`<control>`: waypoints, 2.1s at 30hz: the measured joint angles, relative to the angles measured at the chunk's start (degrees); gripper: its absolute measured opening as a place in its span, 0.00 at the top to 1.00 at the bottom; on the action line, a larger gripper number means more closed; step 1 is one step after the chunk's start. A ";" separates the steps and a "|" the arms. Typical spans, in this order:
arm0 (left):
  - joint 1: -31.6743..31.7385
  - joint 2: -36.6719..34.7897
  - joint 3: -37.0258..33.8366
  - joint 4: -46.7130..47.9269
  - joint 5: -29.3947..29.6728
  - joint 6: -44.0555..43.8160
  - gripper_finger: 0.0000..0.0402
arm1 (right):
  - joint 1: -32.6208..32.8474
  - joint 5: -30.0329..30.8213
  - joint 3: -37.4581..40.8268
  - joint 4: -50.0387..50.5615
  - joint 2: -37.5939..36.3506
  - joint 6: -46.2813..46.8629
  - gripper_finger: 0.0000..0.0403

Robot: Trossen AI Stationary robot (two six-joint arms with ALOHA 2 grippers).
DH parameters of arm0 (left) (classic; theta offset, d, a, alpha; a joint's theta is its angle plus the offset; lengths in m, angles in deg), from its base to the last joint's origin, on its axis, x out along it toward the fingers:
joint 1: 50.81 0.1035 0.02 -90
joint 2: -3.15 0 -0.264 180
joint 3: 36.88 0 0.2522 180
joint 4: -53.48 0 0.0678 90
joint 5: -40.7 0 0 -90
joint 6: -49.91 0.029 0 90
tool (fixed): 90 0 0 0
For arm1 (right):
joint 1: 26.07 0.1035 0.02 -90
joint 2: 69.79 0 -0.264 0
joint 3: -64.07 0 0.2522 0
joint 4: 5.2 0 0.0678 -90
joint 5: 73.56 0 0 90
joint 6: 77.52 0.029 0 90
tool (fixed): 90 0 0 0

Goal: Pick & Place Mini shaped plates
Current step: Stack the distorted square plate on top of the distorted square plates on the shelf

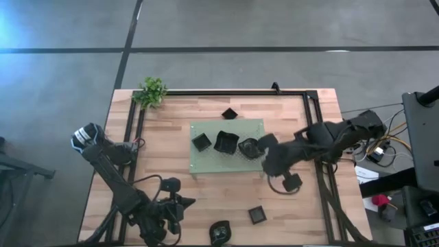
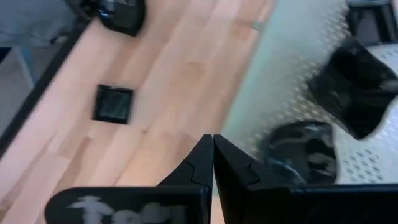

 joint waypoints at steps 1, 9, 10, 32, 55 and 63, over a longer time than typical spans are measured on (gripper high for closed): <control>-0.06 0.10 0.00 0.00 -0.12 -0.17 1.00 | 1.01 0.00 0.44 -0.60 -0.14 0.45 0.98; -0.23 0.86 -0.13 0.68 -13.33 -2.50 1.00 | 6.37 -0.02 3.87 -4.71 -1.46 3.33 0.98; -0.37 0.86 -0.13 1.01 -15.47 -3.71 1.00 | 6.74 -0.02 4.04 -5.26 -1.49 3.58 0.98; -5.37 0.86 -0.22 13.91 -43.06 -17.34 1.00 | 7.71 0.02 11.97 -20.19 -1.45 6.97 0.98; -5.53 0.86 -7.10 10.00 -43.87 -18.21 0.83 | 7.69 3.23 12.22 -23.27 -1.45 13.08 0.98; -5.53 0.84 -10.81 8.13 -45.61 -18.60 0.83 | 7.69 3.21 12.22 -23.25 -1.45 13.06 0.98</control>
